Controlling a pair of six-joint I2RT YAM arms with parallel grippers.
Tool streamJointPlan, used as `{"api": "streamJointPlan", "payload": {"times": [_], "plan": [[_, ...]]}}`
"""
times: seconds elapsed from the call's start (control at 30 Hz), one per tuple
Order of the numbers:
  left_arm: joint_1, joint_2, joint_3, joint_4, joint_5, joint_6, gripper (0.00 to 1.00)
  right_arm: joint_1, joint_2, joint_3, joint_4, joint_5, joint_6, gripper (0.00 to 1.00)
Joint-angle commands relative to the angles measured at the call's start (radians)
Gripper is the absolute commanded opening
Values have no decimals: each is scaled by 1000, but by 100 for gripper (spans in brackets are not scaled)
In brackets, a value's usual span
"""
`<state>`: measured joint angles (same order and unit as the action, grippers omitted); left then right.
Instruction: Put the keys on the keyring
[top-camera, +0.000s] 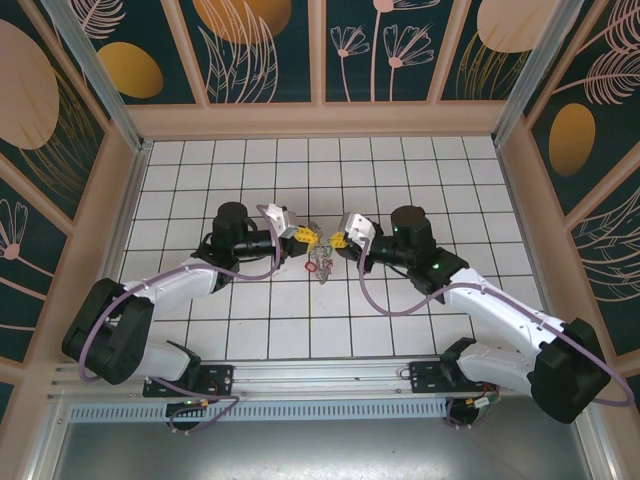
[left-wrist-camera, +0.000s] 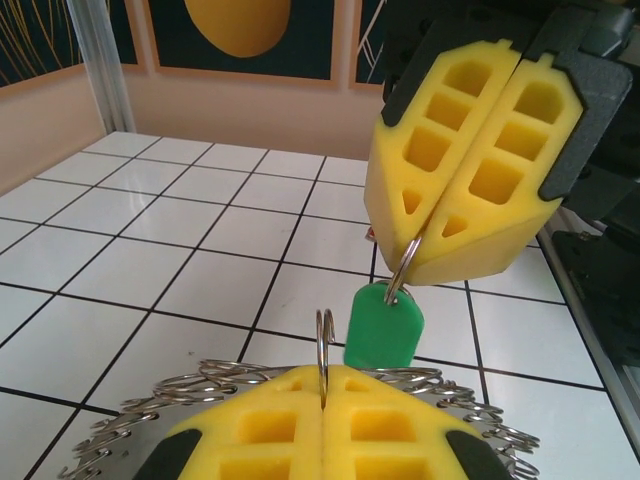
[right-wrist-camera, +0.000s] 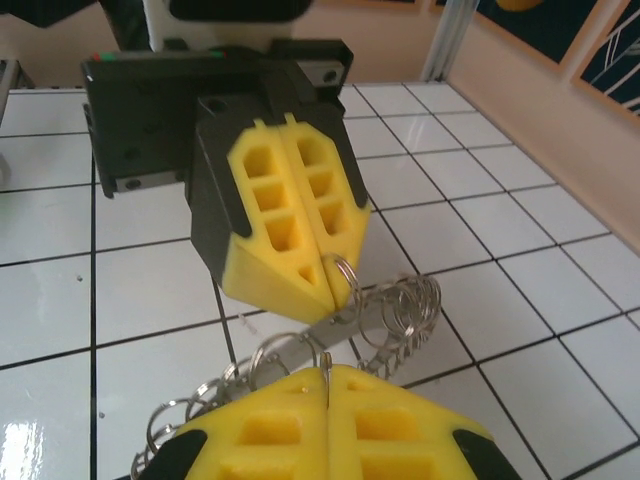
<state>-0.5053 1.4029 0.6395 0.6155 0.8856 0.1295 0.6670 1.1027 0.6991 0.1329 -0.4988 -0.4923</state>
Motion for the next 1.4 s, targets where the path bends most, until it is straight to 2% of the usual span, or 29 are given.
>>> {"api": "streamJointPlan", "payload": {"times": [0.0,0.1,0.47,1.07,1.37], "plan": [[-6,2,37,20,30,10,0,11,9,30,63,-22,-17,0],[-6,4,35,27,27,5,0,14,15,34,62,-50,-13,0],[-6,2,34,33,24,-1,0,40,35,31,164,25,31,0],[-6,-3,27,46,17,-9,0,67,82,62,176,45,39,0],[-6,-11,20,56,3,-12,0,96,109,77,136,169,23,0]]}}
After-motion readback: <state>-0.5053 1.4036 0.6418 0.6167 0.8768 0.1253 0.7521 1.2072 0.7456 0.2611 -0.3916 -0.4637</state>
